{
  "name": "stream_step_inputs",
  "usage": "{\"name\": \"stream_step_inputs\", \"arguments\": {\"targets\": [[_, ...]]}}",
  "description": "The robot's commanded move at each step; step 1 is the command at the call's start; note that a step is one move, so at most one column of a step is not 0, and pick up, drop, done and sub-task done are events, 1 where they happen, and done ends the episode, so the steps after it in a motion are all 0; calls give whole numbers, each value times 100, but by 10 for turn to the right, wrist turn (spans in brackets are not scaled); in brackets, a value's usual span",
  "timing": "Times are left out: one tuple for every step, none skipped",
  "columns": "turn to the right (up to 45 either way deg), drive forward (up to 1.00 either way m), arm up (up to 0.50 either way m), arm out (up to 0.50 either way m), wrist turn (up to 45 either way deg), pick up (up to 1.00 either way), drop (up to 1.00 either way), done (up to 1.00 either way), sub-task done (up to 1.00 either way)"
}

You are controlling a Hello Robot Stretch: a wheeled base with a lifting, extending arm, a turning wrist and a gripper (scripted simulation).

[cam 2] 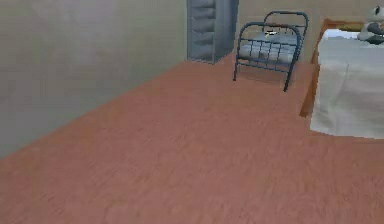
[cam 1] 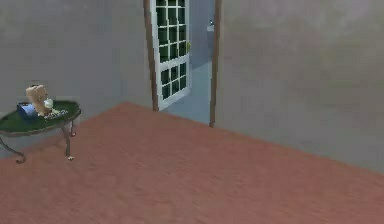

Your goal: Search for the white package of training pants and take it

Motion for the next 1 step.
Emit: {"name": "stream_step_inputs", "arguments": {"targets": [[-30, 0, 0, 0, 0, 0, 0, 0, 0]]}}
